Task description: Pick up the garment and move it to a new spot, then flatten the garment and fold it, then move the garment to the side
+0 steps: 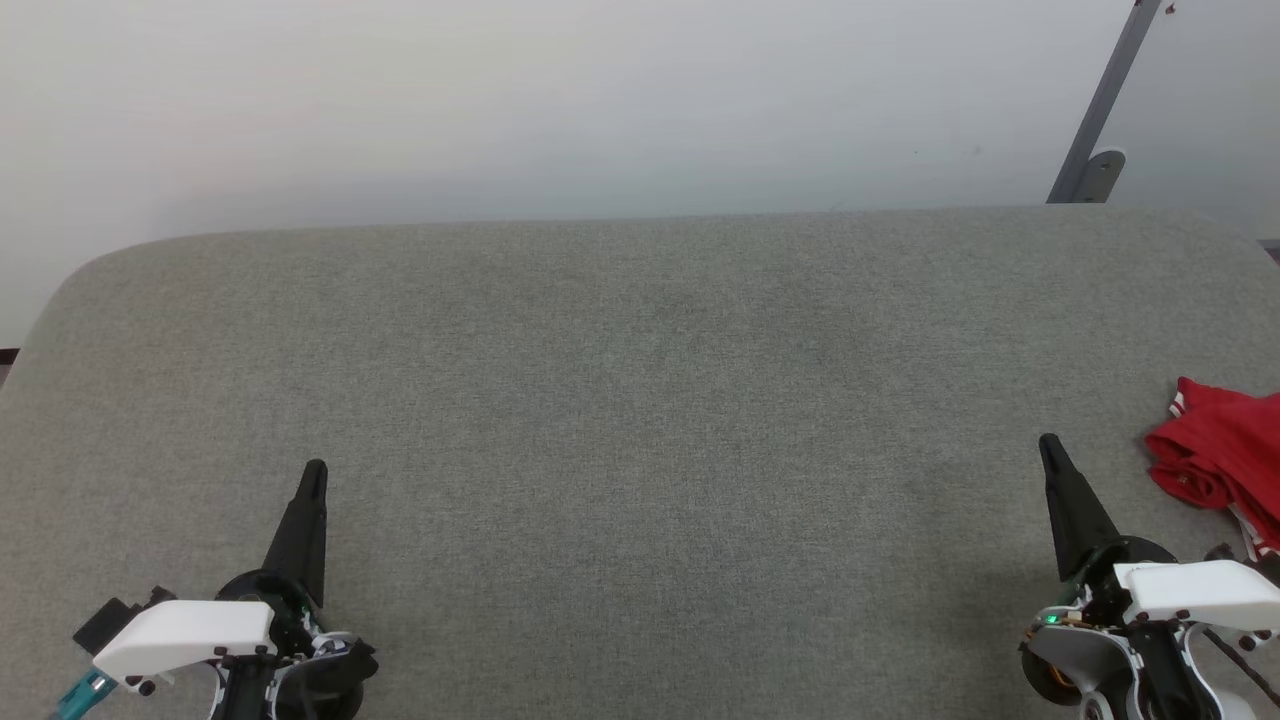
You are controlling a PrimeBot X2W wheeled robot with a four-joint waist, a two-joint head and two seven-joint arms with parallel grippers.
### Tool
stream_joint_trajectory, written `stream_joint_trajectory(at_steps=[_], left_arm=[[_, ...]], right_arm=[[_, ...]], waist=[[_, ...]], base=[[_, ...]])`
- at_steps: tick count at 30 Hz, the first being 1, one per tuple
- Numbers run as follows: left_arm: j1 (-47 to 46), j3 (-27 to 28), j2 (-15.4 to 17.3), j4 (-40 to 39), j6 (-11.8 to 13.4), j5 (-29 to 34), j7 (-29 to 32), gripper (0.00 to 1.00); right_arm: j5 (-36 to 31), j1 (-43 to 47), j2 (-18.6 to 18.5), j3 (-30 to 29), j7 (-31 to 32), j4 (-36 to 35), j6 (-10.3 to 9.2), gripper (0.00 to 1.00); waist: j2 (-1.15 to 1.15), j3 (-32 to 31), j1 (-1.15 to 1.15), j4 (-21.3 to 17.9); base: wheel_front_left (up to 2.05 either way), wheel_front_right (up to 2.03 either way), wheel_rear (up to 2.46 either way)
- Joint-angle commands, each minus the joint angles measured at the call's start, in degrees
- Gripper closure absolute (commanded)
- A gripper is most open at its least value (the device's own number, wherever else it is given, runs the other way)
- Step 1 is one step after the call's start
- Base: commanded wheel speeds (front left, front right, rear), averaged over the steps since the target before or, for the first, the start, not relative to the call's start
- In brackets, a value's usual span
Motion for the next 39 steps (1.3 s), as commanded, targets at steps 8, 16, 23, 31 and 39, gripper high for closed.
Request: stream_joint_trajectory(at_steps=[8,16,23,31,39], left_arm=[[-0.8,0.3,-0.2,0.0,0.1,0.1,0.3,1.0],[-0.8,0.4,-0.2,0.0,0.1,0.2,0.4,1.0],[-0.9,0.5,-0.3,0.0,0.1,0.3,0.4,1.0],[-0.9,0.6,-0.3,0.0,0.1,0.4,0.5,1.0],[-0.9,0.7,-0.4,0.0,0.1,0.4,0.6,1.0]], right_arm=[[0.2,-0.3,-0.2,0.1,0.1,0.0,0.0,1.0],[0.2,-0.3,-0.2,0.1,0.1,0.0,0.0,1.0],[0.2,-0.3,-0.2,0.1,0.1,0.0,0.0,1.0],[0.2,-0.3,-0.2,0.0,0.1,0.0,0.0,1.0],[0.2,-0.3,-0.2,0.1,0.1,0.0,0.0,1.0]], waist=[[0.0,0.0,0.0,0.0],[0.0,0.0,0.0,0.0],[0.0,0.0,0.0,0.0],[0.0,0.0,0.0,0.0],[0.0,0.0,0.0,0.0]], base=[[0.0,0.0,0.0],[0.0,0.0,0.0],[0.0,0.0,0.0],[0.0,0.0,0.0],[0.0,0.0,0.0]])
